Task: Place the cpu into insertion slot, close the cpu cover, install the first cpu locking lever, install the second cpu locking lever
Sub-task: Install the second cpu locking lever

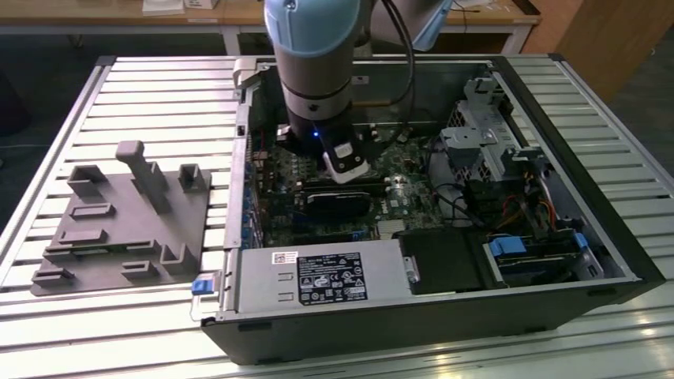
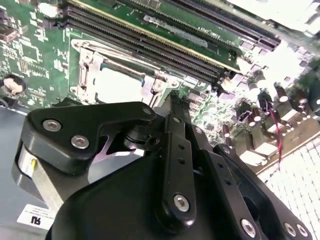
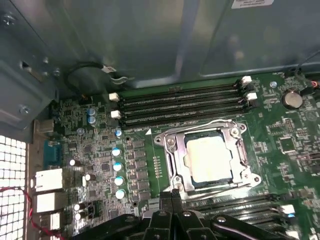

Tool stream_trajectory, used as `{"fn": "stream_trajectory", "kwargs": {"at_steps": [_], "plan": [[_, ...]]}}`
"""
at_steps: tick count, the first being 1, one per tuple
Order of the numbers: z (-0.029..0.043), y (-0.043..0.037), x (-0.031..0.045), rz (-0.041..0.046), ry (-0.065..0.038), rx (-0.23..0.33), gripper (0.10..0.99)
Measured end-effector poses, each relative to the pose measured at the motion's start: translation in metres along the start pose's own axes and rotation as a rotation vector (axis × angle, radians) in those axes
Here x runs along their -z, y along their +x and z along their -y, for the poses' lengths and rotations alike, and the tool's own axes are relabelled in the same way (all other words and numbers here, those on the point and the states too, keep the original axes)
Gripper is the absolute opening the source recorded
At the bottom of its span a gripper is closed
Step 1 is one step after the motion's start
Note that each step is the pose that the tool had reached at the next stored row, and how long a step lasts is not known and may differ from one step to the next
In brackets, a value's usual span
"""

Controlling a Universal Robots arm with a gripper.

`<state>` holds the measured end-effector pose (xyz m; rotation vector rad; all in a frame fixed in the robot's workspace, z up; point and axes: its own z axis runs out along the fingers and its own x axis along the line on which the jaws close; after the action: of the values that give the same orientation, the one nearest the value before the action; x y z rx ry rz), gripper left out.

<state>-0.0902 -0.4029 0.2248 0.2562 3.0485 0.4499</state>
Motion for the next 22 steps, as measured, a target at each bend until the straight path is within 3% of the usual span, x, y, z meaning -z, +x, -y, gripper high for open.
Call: {"fn": "stream_trajectory", "kwargs": {"at_steps": [3,5,16,22], "plan": [[-0.0006,-0.0002,0.0018,0.0062,0.036,0.001,0.106],[-0.0011,-0.0012,0.0018,0.0081,0.047,0.001,0.106],[-0.0117,-0.0262,-0.0021,0.0106,0.061,0.001,0.106],[-0.0253,-0.0315,-0.0063,0.0134,0.078,0.002,0.106]]}}
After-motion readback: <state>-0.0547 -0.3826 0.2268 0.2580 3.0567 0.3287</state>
